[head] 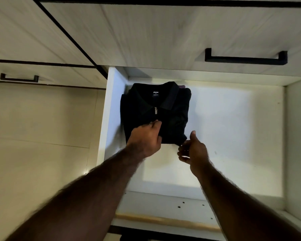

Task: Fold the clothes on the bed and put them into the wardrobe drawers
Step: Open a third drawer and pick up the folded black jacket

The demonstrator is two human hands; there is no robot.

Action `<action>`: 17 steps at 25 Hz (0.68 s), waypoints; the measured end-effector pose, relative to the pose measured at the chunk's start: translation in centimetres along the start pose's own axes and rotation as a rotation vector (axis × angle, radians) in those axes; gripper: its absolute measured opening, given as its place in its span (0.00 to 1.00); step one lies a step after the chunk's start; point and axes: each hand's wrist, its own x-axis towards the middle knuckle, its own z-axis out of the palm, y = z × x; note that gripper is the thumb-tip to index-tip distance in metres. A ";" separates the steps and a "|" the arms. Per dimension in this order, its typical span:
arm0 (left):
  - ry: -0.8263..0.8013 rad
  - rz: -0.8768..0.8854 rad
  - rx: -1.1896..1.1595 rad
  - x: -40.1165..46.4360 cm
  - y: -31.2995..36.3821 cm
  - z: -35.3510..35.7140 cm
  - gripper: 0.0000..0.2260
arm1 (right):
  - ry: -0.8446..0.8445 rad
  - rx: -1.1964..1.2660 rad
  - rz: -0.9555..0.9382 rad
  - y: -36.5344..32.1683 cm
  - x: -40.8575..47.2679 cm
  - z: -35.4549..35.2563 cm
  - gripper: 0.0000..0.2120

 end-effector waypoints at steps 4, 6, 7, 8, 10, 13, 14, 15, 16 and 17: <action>-0.100 -0.090 -0.424 0.5 0.3 -4.5 0.17 | -0.258 0.240 -0.022 -1.3 -1.9 1.7 0.36; -0.125 -0.127 -0.535 0.4 0.1 -6.0 0.15 | -0.272 0.301 -0.055 -2.0 -2.3 2.9 0.40; -0.122 -0.136 -0.550 0.0 -0.2 -6.8 0.15 | -0.285 0.361 -0.055 -2.2 -2.5 3.6 0.42; -0.109 -0.123 -0.562 -0.1 0.1 -7.3 0.14 | -0.306 0.447 -0.047 -2.7 -2.6 3.9 0.43; -0.043 -0.032 -0.565 -0.6 0.9 -8.2 0.16 | -0.386 0.621 -0.049 -4.1 -2.2 4.4 0.46; 0.059 0.180 -0.433 -1.1 2.6 -7.4 0.23 | -0.508 0.740 -0.087 -6.3 -2.0 5.0 0.47; 0.063 0.206 -0.388 -1.4 2.9 -6.9 0.25 | -0.499 0.741 -0.092 -6.4 -2.0 5.3 0.46; 0.057 0.189 -0.377 -1.7 2.9 -6.3 0.26 | -0.507 0.743 -0.089 -6.2 -2.0 5.6 0.44; 0.072 0.153 -0.402 -1.9 2.7 -6.1 0.26 | -0.514 0.744 -0.097 -6.1 -2.0 6.0 0.43; 0.101 0.126 -0.436 -2.1 2.7 -6.0 0.25 | -0.510 0.729 -0.091 -6.0 -2.3 5.9 0.43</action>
